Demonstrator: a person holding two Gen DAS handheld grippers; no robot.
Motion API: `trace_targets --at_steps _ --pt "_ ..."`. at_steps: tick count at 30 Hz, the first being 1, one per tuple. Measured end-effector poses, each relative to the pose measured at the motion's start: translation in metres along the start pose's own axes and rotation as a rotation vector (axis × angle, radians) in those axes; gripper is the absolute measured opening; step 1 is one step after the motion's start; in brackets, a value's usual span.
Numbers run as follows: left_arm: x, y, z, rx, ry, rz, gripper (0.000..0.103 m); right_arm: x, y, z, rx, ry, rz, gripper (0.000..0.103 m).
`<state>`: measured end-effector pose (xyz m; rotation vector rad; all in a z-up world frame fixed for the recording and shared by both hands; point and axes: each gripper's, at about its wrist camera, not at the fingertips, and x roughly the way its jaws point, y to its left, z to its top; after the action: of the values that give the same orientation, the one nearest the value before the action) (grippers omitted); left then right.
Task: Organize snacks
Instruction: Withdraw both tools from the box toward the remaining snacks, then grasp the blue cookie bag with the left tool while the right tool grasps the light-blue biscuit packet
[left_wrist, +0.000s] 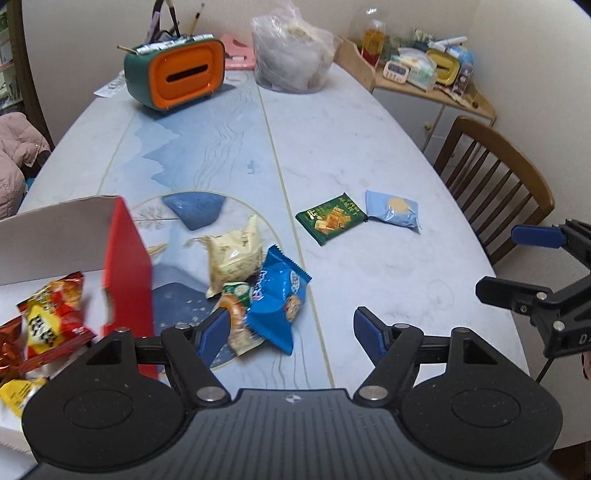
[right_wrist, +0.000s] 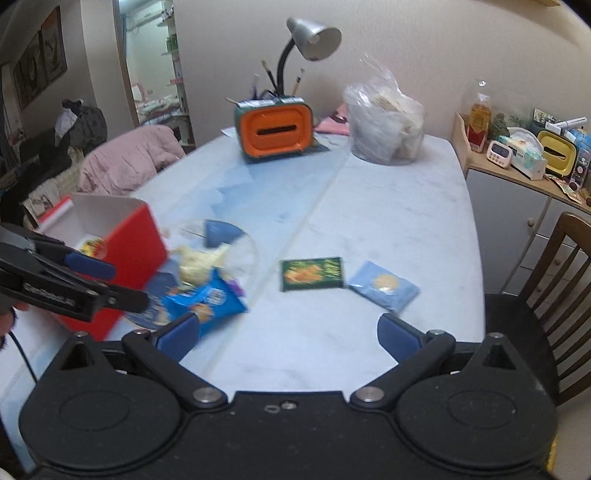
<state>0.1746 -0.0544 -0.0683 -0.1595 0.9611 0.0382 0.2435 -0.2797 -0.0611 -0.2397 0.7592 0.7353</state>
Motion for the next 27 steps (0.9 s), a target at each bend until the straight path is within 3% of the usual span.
trace_targets --at_steps 15,27 --pt "0.077 -0.013 0.023 0.006 0.141 0.073 0.073 0.09 -0.092 0.014 -0.107 0.109 0.007 0.102" --pt "0.105 -0.028 0.024 0.102 0.165 0.124 0.073 0.157 -0.106 0.031 -0.31 0.159 0.086 0.1"
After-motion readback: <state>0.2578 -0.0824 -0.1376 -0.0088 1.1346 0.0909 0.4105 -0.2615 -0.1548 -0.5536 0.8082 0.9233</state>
